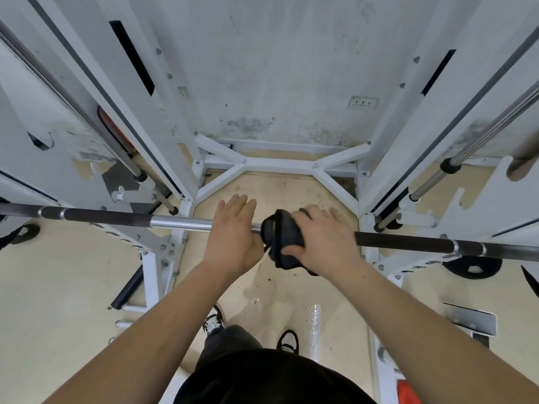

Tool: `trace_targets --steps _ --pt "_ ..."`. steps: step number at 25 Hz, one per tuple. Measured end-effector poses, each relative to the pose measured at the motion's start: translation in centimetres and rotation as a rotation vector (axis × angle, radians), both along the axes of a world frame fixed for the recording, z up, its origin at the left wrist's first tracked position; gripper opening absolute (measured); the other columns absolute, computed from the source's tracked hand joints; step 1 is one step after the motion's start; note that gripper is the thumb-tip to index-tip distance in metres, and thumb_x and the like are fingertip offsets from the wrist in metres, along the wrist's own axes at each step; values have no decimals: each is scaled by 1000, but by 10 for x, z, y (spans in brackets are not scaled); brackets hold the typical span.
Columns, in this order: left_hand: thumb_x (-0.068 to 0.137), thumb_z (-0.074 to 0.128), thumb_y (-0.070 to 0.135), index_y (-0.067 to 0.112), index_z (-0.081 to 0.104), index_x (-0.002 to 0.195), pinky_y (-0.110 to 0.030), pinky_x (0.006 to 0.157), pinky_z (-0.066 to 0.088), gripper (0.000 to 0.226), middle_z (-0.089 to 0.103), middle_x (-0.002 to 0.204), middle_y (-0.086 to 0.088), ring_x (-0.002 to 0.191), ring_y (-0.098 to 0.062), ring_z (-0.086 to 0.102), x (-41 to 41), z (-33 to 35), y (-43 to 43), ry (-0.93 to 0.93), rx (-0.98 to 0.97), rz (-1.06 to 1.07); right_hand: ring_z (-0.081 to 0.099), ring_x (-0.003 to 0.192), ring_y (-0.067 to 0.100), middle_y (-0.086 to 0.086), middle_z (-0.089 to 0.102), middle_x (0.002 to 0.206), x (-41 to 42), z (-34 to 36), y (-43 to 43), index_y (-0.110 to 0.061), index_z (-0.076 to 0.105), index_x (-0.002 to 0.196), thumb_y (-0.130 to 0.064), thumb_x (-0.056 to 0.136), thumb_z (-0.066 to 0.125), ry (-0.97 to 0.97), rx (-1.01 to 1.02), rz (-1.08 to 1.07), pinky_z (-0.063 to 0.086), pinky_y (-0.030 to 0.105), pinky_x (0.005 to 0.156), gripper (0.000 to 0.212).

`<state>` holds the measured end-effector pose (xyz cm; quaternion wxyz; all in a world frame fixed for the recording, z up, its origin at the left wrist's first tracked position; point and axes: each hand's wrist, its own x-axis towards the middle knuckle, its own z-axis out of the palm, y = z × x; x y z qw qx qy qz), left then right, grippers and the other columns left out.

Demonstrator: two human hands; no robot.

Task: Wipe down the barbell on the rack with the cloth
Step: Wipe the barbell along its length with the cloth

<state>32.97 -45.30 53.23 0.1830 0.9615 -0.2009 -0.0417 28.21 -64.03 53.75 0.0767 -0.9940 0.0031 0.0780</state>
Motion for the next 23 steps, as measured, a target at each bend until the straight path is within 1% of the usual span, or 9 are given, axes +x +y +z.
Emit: trace_targets --steps 3,5,7,9,11,13,15,18,23 --pt "72 50 12 0 64 121 -53 117 31 52 63 124 -18 124 -41 54 1 -12 -2 -58 29 -63 57 123 22 -5 59 128 -21 11 -52 -33 61 130 -76 75 66 56 -108 -111 27 53 119 71" --pt "72 56 8 1 65 119 -56 116 33 49 64 125 -18 125 -41 55 1 -17 3 -82 26 -61 55 126 22 -3 59 127 -29 14 -67 -31 64 127 -79 74 64 68 -185 -142 25 57 120 71" --pt "72 60 4 1 65 122 -59 118 32 51 63 131 -19 131 -40 53 0 -21 14 -83 39 -25 55 125 24 -1 60 124 -24 12 -58 -25 67 124 -79 78 62 76 -241 -71 21 56 122 71" --pt "72 60 2 2 66 123 -59 121 29 51 62 133 -18 133 -38 51 -1 -21 29 -75 49 19 56 120 26 1 62 120 -11 11 -32 -20 68 123 -77 81 60 77 -239 16 24 50 123 71" --pt "73 59 1 2 65 125 -57 124 25 53 61 136 -18 136 -37 50 -3 -21 43 -56 60 45 57 115 28 3 63 117 6 12 2 -18 67 121 -75 85 57 46 -180 64 34 44 114 68" --pt "73 56 4 2 65 127 -56 124 25 54 60 139 -19 135 -37 51 0 -21 63 -53 75 87 55 116 29 5 61 119 25 11 44 -18 64 122 -73 87 56 48 -122 105 39 41 107 65" --pt "72 52 8 3 66 125 -57 120 31 55 61 138 -20 130 -38 55 8 -17 91 -59 96 150 54 116 30 7 60 120 43 11 89 -16 63 122 -70 88 58 54 -80 143 41 42 103 65" --pt "71 54 8 2 67 120 -49 112 40 51 63 130 -19 119 -40 56 25 -11 148 -52 156 266 55 113 31 7 61 116 74 8 154 -14 65 119 -68 87 63 31 -2 187 41 42 98 63" --pt "68 61 0 2 66 106 -49 104 47 38 60 130 -21 122 -44 53 45 -13 200 13 117 326 51 119 27 5 58 125 121 4 252 -18 61 125 -65 87 64 112 39 216 41 40 99 60"
